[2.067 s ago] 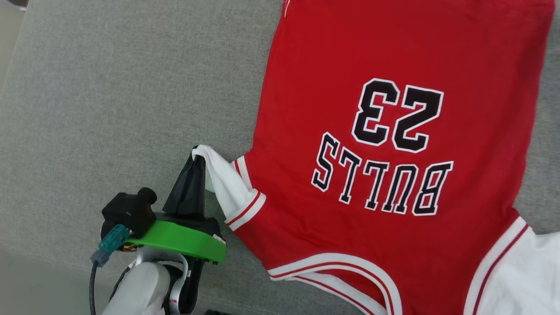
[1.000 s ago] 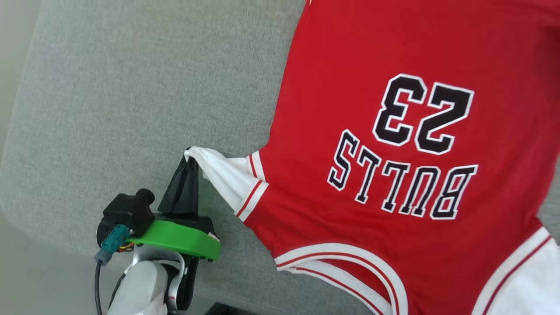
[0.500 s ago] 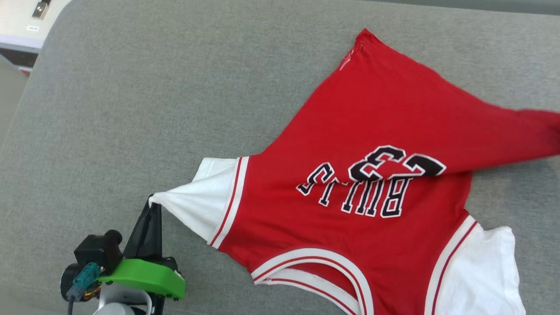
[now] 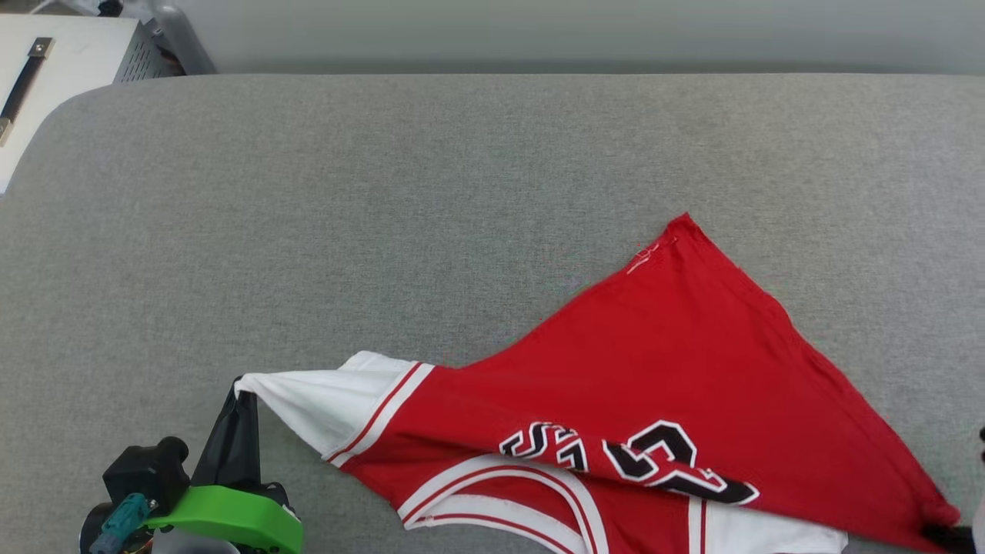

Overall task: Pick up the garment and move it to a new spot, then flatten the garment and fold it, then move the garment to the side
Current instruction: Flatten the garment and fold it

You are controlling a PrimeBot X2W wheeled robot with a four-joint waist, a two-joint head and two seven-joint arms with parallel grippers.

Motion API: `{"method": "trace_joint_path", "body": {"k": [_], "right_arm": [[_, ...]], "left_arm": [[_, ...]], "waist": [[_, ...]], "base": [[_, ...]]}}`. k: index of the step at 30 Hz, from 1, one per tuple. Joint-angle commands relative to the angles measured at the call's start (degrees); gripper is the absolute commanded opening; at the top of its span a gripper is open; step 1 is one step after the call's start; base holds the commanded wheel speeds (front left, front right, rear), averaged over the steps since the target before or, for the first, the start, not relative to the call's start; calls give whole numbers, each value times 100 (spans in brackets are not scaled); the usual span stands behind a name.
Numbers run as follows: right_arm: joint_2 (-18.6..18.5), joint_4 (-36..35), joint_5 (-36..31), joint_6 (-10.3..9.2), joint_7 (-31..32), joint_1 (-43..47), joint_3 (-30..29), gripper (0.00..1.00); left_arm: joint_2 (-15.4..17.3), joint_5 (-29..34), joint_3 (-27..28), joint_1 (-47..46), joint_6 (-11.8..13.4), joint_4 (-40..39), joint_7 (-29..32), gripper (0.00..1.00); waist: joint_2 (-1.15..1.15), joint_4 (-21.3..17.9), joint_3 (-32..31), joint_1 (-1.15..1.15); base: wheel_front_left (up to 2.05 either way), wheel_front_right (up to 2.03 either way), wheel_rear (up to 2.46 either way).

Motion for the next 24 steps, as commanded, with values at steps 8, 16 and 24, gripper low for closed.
{"method": "trace_joint_path", "body": {"k": [8, 16, 24], "right_arm": [[796, 284, -552, -3, -496, 449, -264, 55], [912, -205, -783, -3, -1118, 76, -1329, 100], [913, -1393, -1241, -3, -864, -1061, -2012, 100]], "left_arm": [[32, -23, -43, -6, 53, 17, 10, 0], [44, -24, -107, 39, 64, 7, 22, 0], [-2, 13, -253, -79, 61, -142, 40, 0]], "waist": [[0, -48, 5, 0], [0, -34, -137, 0], [0, 151, 90, 0]], "base": [[0, 0, 0], [0, 0, 0], [0, 0, 0]]}}
